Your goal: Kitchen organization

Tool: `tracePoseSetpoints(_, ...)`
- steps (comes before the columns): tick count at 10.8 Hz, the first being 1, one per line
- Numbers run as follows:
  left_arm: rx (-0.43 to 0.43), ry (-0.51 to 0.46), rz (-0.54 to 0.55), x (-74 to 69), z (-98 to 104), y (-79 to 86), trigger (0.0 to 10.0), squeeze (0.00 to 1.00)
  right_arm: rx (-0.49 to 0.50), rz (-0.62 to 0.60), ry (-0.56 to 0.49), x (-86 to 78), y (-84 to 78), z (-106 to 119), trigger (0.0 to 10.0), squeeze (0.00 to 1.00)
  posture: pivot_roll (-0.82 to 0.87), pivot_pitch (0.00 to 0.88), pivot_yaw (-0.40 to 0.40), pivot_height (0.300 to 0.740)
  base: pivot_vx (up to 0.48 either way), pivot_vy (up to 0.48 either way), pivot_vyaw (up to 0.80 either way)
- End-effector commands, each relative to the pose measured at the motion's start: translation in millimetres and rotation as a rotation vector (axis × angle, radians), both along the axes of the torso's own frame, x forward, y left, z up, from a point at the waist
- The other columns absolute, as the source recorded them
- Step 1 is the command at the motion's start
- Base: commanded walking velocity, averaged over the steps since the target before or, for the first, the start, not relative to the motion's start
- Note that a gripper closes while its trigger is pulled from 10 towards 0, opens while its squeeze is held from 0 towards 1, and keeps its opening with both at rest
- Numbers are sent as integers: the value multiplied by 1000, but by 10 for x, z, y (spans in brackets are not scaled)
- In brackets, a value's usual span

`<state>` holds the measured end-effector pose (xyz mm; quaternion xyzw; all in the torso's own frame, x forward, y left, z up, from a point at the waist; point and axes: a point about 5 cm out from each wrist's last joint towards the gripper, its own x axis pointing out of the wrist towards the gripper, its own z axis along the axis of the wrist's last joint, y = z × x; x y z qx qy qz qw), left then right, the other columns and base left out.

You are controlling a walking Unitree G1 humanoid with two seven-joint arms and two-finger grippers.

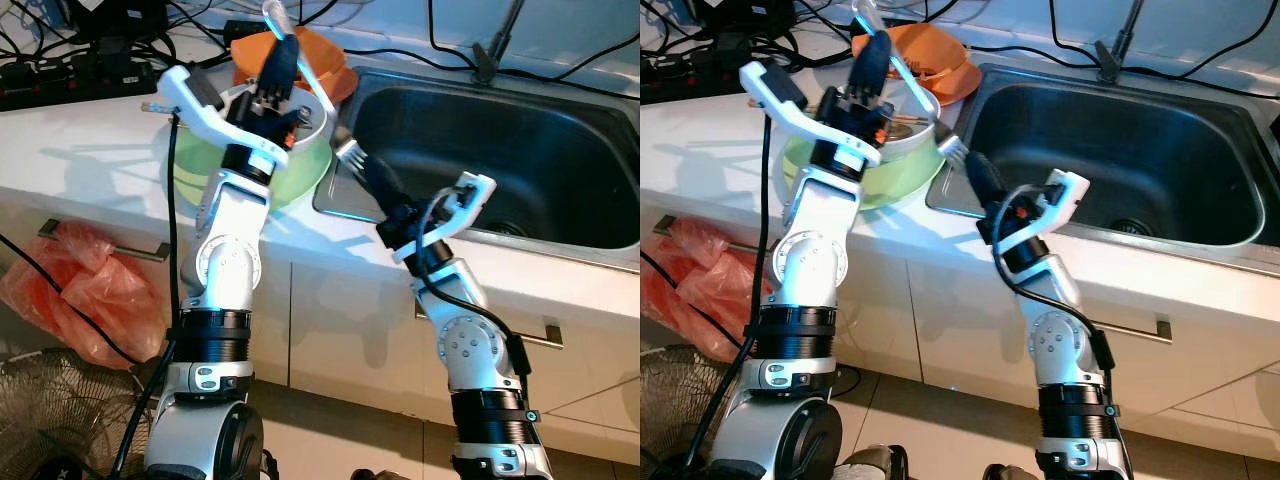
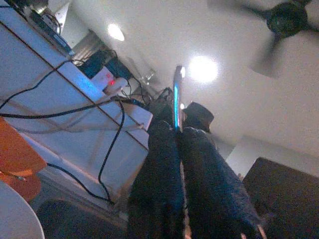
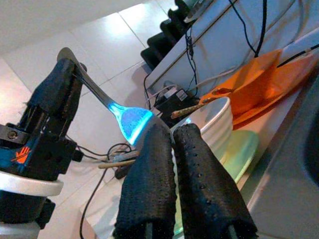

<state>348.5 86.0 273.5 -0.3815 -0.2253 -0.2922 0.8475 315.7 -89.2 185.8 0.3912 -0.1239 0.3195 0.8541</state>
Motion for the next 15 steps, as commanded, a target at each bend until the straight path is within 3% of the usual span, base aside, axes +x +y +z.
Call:
tracePoseSetpoints(1, 63, 27, -58, -25, -89, -178, 10000, 1000, 18, 26, -34, -30, 40, 71, 0, 0, 136, 110, -28, 740, 0, 0, 0)
tracePoseSetpoints(2, 64, 29, -60, -28, -97, -185, 10000, 1000, 20, 27, -34, -30, 41, 72, 0, 0, 135, 109, -27, 740, 0, 0, 0)
tracePoseSetpoints(3, 75, 21, -71, -44, -98, -199, 10000, 220, 33, 23, -32, -28, 26, 77, 0, 0, 134, 109, -26, 740, 0, 0, 0)
tracePoseSetpoints(4, 86, 20, -78, -59, -103, -213, 10000, 0, 42, 18, -31, -26, 14, 79, 0, 0, 134, 109, -24, 740, 0, 0, 0)
tracePoseSetpoints(7, 148, 26, -98, -111, -181, -263, 10000, 0, 91, 5, -30, -19, -26, 104, 0, 0, 135, 111, -23, 740, 0, 0, 0)
tracePoseSetpoints(9, 187, 45, -44, -104, -253, -236, 10000, 0, 171, -26, -26, 2, -112, 153, 0, 0, 133, 112, -21, 740, 0, 0, 0)
tracePoseSetpoints(15, 234, 48, -19, -127, -310, -237, 10000, 0, 285, -126, 15, 80, -288, 180, 0, 0, 134, 111, -24, 740, 0, 0, 0)
